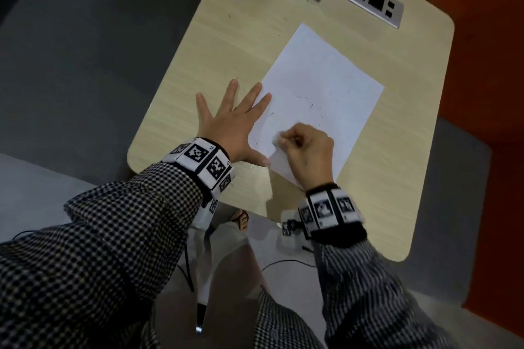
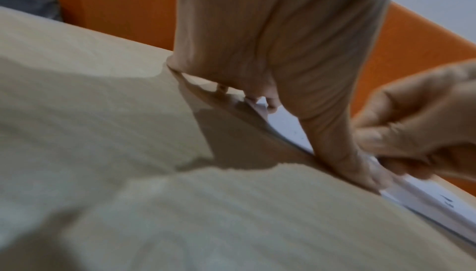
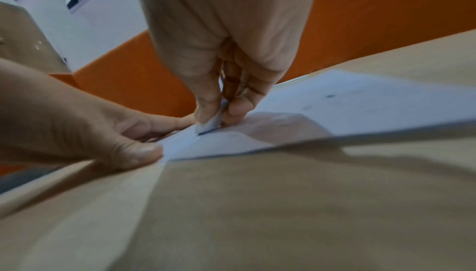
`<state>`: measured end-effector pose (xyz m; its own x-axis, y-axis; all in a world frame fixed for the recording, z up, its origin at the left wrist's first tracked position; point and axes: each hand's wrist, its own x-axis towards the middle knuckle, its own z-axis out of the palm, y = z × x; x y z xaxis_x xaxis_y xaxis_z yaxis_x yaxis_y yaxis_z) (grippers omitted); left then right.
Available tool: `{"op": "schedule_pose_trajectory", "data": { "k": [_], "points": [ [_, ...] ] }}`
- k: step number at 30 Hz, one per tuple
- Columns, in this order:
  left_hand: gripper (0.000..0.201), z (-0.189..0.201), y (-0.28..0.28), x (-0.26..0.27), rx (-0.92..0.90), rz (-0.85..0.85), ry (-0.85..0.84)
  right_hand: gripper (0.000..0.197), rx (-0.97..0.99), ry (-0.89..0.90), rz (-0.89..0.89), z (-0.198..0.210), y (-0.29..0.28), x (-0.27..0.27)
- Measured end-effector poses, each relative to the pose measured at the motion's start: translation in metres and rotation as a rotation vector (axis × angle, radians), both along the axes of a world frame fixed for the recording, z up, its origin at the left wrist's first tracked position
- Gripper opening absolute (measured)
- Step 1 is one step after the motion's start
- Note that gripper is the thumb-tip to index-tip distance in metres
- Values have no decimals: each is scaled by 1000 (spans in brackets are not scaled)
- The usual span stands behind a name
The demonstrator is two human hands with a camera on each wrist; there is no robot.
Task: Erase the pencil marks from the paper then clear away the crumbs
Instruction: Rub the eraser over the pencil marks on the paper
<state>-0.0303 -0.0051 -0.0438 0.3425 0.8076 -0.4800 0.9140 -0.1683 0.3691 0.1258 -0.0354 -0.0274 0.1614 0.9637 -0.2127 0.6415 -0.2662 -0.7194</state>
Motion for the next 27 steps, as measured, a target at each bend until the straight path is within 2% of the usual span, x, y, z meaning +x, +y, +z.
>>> {"op": "schedule_pose_trajectory", "data": {
  "k": [3, 7, 13, 20, 23, 25, 27],
  "points": [
    [126, 8, 1, 5, -30, 28, 14, 11, 0, -35, -13, 6, -14, 10],
    [130, 10, 1, 23, -39, 92, 1, 13, 41, -63, 62, 2, -4, 6],
    [131, 2, -3, 25, -44, 71, -4, 17, 3, -127, 98, 0, -32, 10],
    [131, 2, -2, 24, -57, 71, -38, 10, 74, -135, 120, 5, 40, -4],
    [129, 0, -2, 25, -59, 82, -56, 18, 64, -173, 93, 1, 5, -1],
    [129, 0, -2, 24, -52, 87, -56, 22, 35, -105, 58, 3, -18, -2],
    [130, -1, -2, 25, -50, 83, -44, 19, 29, -74, 30, 2, -4, -3]
  ]
}}
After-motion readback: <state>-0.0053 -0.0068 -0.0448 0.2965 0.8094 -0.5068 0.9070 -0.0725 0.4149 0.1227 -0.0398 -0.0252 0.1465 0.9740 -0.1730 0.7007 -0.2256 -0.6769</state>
